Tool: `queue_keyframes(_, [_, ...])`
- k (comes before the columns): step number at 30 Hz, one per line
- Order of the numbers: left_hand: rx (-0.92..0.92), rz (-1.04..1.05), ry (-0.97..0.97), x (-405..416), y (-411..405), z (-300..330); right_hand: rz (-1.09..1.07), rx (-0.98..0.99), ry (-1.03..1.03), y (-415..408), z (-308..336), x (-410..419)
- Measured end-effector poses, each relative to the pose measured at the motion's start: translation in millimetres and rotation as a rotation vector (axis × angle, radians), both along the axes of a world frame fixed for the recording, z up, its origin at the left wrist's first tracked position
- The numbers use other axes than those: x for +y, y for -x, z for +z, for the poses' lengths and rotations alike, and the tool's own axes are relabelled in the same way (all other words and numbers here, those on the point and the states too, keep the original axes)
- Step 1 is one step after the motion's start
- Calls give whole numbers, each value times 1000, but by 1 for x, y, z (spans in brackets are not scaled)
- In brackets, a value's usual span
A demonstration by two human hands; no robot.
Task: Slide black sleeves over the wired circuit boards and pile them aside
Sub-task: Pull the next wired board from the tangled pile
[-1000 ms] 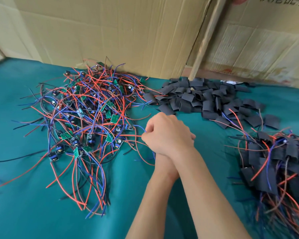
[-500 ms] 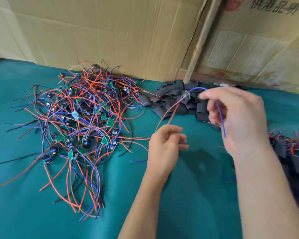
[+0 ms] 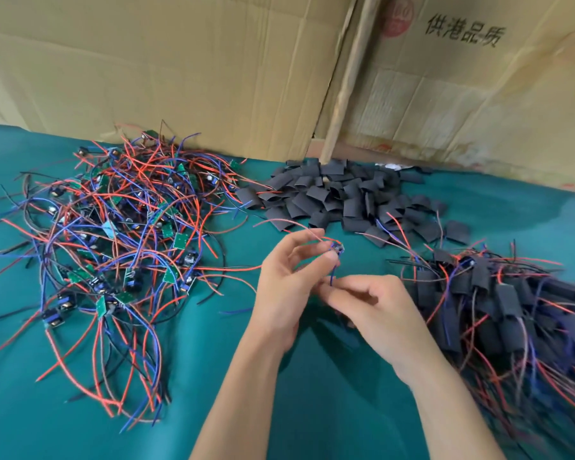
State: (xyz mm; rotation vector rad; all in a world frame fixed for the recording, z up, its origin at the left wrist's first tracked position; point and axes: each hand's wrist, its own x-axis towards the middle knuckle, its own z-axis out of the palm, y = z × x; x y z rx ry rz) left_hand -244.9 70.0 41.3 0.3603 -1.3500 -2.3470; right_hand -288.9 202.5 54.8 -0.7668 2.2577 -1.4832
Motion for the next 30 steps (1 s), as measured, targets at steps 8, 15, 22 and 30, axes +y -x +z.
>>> queue_keyframes(8, [95,-87,275,4,-2,-5,-385,-398,423,10,-1,-3])
queue_keyframes(15, [51,-155,258,1,-2,-7,-441,-631,705,13,0,0])
queue_keyframes(22, [1,-268,58,8,1,-4,-192,-596,687,9,-2,3])
queue_keyframes(30, [-49,-86,81,6,4,-6,-125,-28,-7,4,1,-1])
